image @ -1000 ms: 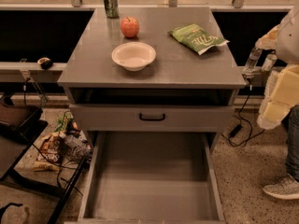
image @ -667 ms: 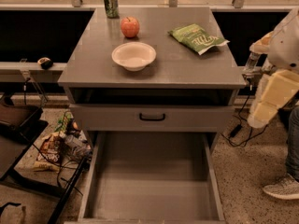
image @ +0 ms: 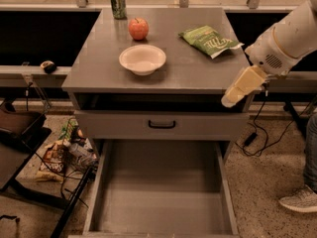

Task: Place green jalapeno chip bag into middle drawer

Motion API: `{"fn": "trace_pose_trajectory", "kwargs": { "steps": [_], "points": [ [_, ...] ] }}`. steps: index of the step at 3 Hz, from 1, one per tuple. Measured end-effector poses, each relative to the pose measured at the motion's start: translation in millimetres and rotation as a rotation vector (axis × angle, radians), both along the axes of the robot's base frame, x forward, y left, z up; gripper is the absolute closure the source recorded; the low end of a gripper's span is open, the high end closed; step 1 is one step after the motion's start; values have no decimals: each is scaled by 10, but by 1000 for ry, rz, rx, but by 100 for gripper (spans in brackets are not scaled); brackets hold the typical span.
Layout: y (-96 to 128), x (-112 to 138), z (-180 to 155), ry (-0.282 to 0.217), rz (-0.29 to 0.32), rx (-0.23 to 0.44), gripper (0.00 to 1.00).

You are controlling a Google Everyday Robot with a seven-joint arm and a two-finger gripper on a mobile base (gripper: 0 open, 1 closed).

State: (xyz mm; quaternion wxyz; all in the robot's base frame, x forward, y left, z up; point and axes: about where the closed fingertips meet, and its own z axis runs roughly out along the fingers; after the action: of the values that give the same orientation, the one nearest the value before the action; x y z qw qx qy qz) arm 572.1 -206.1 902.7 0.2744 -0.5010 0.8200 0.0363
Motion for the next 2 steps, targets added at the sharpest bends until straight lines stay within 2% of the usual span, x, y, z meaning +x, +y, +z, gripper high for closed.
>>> {"fn": "trace_pose_trajectory", "kwargs": {
  "steps": [1, 2],
  "points": [
    [76, 604, -129, -68, -37, 98, 0],
    [126, 1102, -169, -162, -67, 150, 0]
  ]
}}
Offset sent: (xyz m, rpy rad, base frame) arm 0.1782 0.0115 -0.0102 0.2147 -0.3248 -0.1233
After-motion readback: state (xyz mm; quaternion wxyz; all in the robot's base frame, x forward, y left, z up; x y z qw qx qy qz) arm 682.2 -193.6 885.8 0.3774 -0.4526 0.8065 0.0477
